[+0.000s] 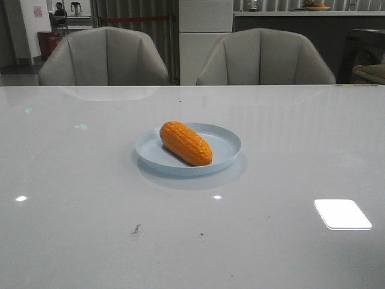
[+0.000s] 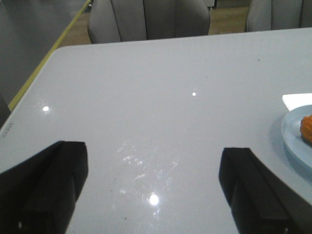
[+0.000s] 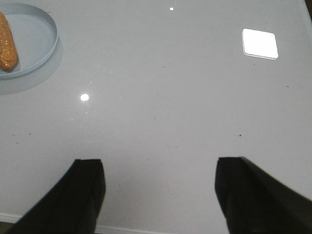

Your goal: Place corn on plate with both arms

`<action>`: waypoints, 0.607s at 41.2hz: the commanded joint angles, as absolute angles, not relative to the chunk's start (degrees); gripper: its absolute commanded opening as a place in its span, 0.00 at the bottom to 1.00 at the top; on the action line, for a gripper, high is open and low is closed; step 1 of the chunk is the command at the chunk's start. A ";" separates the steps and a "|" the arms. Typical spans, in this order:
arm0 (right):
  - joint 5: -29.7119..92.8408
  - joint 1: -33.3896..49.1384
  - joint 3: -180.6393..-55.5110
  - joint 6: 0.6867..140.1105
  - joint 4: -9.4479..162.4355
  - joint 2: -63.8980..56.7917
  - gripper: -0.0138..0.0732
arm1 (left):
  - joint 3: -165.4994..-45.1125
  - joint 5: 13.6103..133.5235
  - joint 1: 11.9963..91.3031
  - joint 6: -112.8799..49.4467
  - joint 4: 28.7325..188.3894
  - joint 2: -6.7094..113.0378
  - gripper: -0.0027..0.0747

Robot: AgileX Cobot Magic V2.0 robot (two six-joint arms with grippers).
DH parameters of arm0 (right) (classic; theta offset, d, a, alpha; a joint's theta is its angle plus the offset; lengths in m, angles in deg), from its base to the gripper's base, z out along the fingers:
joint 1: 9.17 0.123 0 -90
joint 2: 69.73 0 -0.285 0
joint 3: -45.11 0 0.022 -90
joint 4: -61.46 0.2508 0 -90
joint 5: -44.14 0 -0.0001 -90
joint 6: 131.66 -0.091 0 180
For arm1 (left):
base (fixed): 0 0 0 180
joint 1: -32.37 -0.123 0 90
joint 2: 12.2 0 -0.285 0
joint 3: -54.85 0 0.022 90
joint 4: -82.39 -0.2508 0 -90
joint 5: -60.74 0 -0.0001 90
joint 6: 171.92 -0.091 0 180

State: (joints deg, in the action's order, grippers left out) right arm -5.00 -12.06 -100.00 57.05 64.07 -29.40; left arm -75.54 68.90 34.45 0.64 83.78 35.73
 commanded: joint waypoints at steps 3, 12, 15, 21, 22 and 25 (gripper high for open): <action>-1.38 -12.33 -101.48 57.03 64.39 -29.32 0.82 | -73.05 57.99 35.15 0.91 83.54 28.78 0.67; -1.38 -12.33 -101.48 57.03 64.39 -29.32 0.82 | -64.52 53.54 35.67 0.91 81.68 14.59 0.21; -1.38 -12.33 -101.48 57.03 64.39 -29.32 0.82 | -62.15 53.54 35.67 0.91 80.45 9.74 0.17; -1.38 -12.33 -101.48 57.03 64.39 -29.32 0.82 | -58.45 53.65 35.67 0.91 80.31 0.72 0.15; -1.38 -12.33 -101.48 57.03 64.39 -29.32 0.82 | -57.84 53.65 35.67 0.91 80.31 -0.80 0.15; -1.38 -12.33 -101.48 57.03 64.39 -29.32 0.82 | -55.34 53.65 35.67 0.91 80.58 -4.16 0.15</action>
